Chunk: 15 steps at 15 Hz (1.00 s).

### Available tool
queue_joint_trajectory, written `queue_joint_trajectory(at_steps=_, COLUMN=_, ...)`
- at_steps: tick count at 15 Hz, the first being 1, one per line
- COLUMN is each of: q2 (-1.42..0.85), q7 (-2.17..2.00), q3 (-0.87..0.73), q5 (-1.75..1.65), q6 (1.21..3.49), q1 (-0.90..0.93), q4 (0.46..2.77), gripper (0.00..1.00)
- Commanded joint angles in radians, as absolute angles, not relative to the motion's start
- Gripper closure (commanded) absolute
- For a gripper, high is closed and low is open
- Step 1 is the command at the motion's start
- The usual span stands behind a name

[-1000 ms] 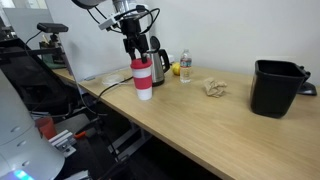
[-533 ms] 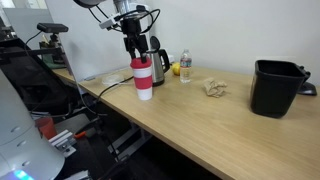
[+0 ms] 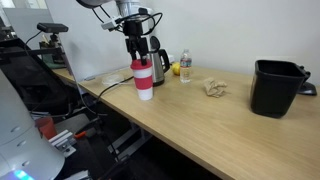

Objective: Cover the cup with the pink cover

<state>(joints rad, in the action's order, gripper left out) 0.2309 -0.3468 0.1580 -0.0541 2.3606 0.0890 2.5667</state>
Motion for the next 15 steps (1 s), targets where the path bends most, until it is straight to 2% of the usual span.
queue_joint_trajectory(at_steps=1, q2=0.207, q7=-0.309, q3=0.148, q5=-0.002, q6=2.38, q1=0.096, q4=2.565, gripper=0.33)
queue_joint_trajectory(at_steps=7, q2=0.183, q7=-0.303, q3=0.13, q5=0.047, q6=2.409, q1=0.087, q4=2.569, gripper=0.33)
queue_joint_trajectory(at_steps=8, q2=0.187, q7=-0.307, q3=0.128, q5=0.043, q6=2.41, q1=0.084, q4=2.568, gripper=0.02)
queue_joint_trajectory(at_steps=15, q2=0.223, q7=-0.317, q3=0.121, q5=0.014, q6=2.393, q1=0.077, q4=2.575, gripper=0.0)
